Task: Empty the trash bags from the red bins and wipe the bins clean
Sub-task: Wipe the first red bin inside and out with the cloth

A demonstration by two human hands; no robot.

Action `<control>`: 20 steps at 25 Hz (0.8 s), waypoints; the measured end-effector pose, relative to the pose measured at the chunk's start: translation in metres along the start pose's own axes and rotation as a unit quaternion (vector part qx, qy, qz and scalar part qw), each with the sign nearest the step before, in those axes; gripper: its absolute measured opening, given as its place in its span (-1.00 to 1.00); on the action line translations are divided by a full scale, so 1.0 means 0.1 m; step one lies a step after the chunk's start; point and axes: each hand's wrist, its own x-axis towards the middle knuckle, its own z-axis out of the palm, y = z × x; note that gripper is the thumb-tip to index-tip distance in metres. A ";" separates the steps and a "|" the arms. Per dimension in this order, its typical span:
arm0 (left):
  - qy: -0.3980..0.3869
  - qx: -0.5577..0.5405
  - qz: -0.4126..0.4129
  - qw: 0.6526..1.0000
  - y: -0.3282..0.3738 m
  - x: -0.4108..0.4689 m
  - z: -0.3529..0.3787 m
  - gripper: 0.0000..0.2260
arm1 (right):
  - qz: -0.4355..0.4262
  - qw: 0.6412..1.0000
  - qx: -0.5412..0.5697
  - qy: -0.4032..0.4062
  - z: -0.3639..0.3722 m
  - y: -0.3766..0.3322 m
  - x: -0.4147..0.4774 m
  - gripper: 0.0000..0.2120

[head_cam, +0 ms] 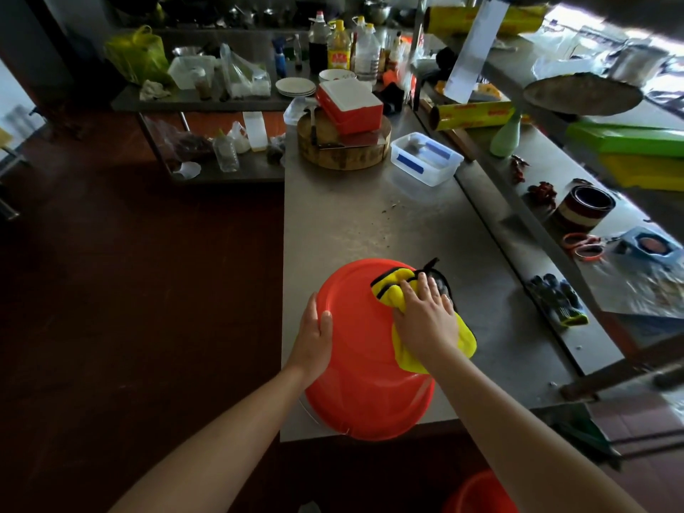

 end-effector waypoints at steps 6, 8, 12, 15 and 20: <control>0.020 -0.022 0.015 0.999 -0.07 0.04 0.01 -0.52 | -0.055 0.998 0.033 -0.012 0.17 -0.66 -0.19 -0.36; 0.025 -0.038 0.034 0.998 -0.05 0.04 -0.01 -0.58 | -0.085 0.995 0.038 -0.024 0.19 -0.88 -0.19 -0.39; 0.019 -0.037 0.066 0.997 -0.03 0.03 0.00 -0.63 | -0.102 0.993 0.047 -0.024 0.19 -0.82 -0.20 -0.42; 0.004 -0.014 0.030 0.999 -0.05 0.01 -0.01 -0.50 | -0.067 0.997 0.036 -0.010 0.11 -0.40 -0.16 -0.39; -0.010 -0.023 -0.007 1.000 0.00 -0.04 0.03 -0.48 | 0.000 1.000 0.002 -0.006 0.02 -0.02 -0.14 -0.38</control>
